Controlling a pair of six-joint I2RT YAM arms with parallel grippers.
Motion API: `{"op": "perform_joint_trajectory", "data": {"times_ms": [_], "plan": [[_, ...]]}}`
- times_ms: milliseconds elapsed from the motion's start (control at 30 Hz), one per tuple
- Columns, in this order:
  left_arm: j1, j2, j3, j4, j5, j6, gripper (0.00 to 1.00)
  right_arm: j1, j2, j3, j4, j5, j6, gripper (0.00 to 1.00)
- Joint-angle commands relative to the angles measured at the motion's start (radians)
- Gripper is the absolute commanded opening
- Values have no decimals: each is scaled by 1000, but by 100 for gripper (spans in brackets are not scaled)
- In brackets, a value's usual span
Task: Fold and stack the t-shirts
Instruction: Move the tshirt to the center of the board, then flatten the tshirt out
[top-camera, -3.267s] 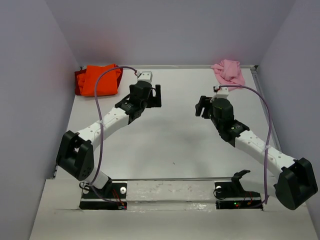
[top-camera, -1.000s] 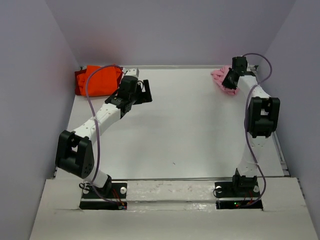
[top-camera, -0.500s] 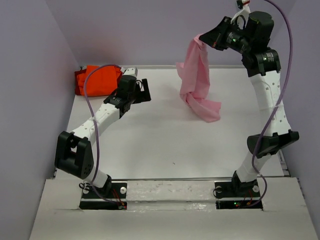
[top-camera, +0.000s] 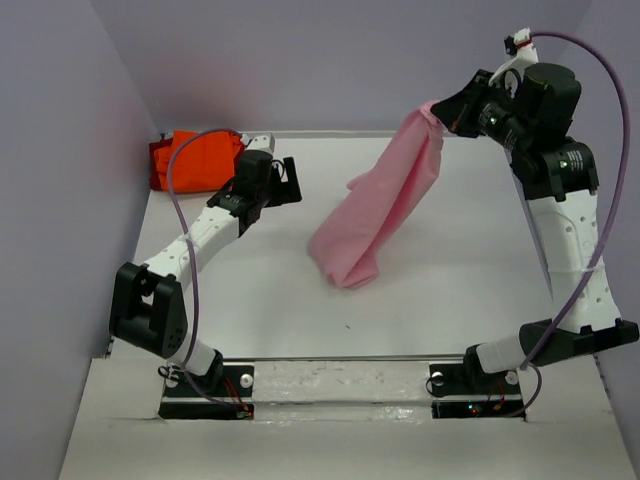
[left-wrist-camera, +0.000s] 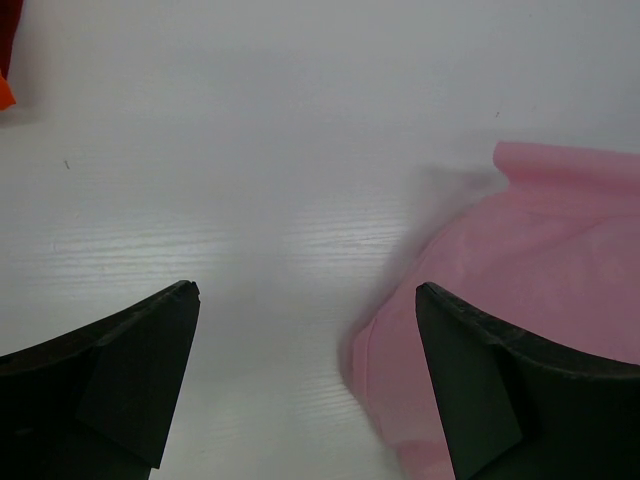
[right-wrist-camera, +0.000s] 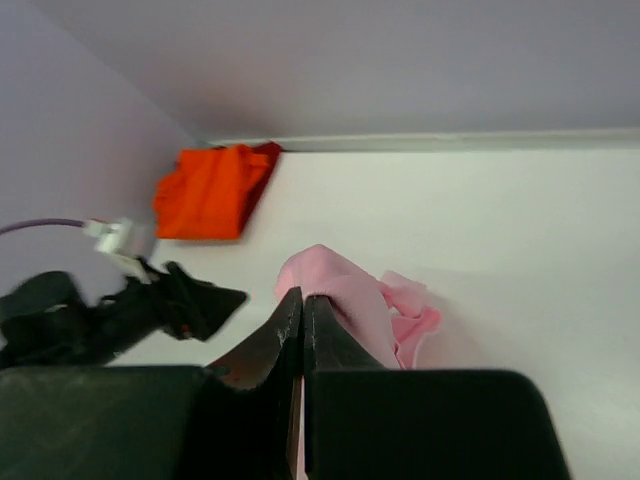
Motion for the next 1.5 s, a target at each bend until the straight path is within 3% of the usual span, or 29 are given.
{"op": "perform_joint_trajectory", "data": {"times_ms": [0,100,267,500,533,600,667,733,933,1267,1467], "plan": [[5,-49,32,22,-16,7,99,-5,-73,-252,-12,342,-109,0],[7,-50,32,22,-14,7,99,-5,-206,-453,15,488,-118,0],[7,-46,35,22,-13,5,99,-5,-332,-629,28,619,-132,0],[11,-38,42,13,-2,4,99,-5,-380,-776,14,613,-131,0],[10,-35,40,11,0,2,99,-5,-373,-777,16,581,-131,6],[11,-38,40,16,3,1,99,-5,-315,-817,10,551,-125,41],[11,-34,42,14,4,1,99,-5,-279,-823,5,542,-91,54],[13,-32,43,11,4,1,99,-5,-251,-815,11,525,-76,59],[18,-31,42,14,13,-1,99,-5,-144,-743,98,467,-69,61],[19,-18,40,19,37,-5,99,-5,305,-559,235,357,-62,60],[21,-15,40,19,37,-9,99,-5,486,-453,267,304,-77,60]]}}
